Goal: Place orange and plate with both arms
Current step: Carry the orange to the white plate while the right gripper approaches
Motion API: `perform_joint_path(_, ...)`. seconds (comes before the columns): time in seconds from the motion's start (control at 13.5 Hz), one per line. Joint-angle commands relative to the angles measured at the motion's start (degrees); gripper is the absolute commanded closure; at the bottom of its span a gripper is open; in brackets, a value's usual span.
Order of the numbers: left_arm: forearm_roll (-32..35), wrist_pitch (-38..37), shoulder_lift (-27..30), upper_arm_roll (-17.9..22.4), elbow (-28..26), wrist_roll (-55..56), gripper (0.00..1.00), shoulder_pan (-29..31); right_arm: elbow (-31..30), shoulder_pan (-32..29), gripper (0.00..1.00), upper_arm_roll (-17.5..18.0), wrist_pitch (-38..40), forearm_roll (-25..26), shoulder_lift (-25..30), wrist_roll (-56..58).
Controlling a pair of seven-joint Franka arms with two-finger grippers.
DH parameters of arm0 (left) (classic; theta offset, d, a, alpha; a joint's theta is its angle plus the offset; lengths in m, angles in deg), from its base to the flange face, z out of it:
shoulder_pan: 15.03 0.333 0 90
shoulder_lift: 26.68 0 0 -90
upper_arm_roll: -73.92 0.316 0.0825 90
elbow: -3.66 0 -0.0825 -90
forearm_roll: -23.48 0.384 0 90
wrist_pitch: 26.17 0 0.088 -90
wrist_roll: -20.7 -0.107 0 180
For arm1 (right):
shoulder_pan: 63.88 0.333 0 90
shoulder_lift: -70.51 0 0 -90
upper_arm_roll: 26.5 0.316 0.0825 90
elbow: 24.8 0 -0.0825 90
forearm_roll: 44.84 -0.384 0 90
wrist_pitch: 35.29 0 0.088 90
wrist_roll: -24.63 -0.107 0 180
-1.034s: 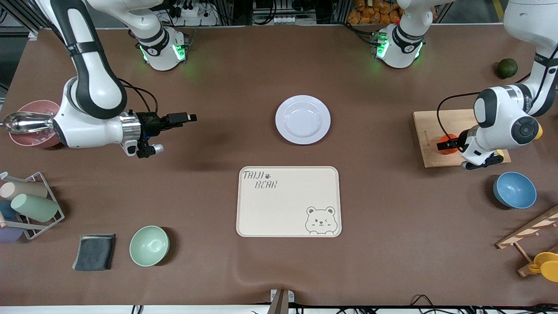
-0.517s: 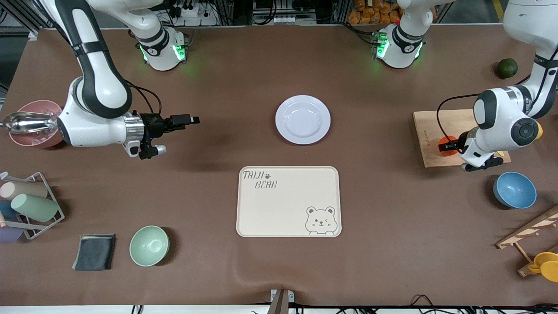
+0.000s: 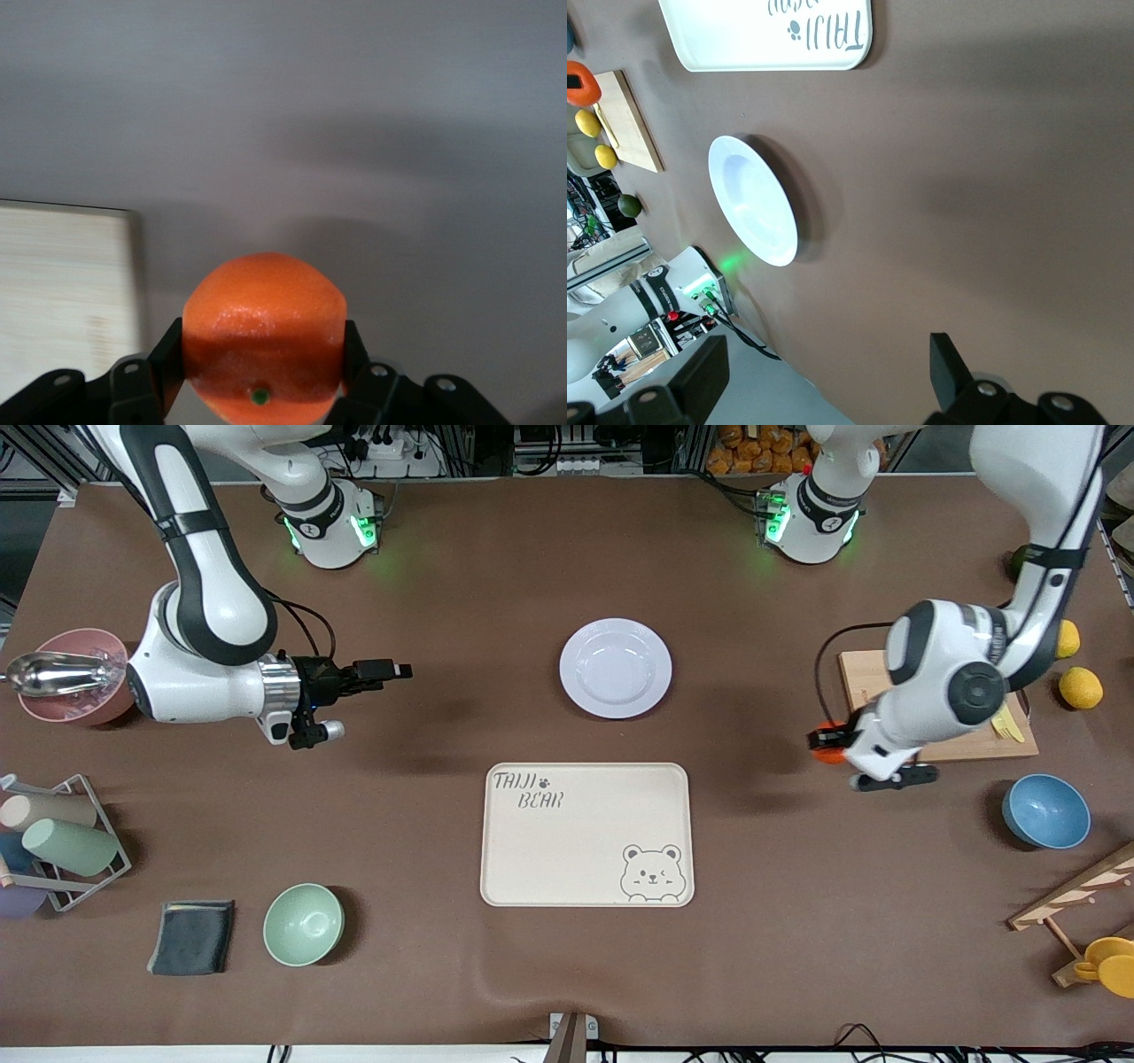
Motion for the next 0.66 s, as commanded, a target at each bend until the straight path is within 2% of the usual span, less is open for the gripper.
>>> perform_joint_path(0.0, -0.99, -1.47, 0.15, -6.88, 0.72, 6.9, 0.83, 0.42, -0.7, 0.61, 0.0, -0.32, -0.78, -1.56, -0.18, 0.82)
perform_joint_path(0.15, -0.99, -1.47, -0.2, -11.72, 0.81, 16.73, 0.83, -0.62, -0.7, 0.61, 0.0, -0.32, -0.78, -1.56, -0.44, 0.82)
perform_joint_path(0.22, -0.9, -1.47, -1.07, -12.79, 1.07, 21.39, 0.83, -2.81, -0.62, 0.61, 0.0, -0.32, -0.96, -1.99, -0.53, 0.82)
perform_joint_path(0.37, -0.99, -1.21, -2.13, -12.8, 2.56, 31.31, 0.84, -10.17, -0.7, 1.74, 0.0, -0.32, -2.1, -2.35, -0.53, 0.73)
perform_joint_path(0.59, -0.29, -0.42, -6.95, -12.62, 6.07, 46.61, 0.84, -19.33, -0.7, 2.37, 0.0, -0.32, -2.98, -2.61, -0.71, 0.73)
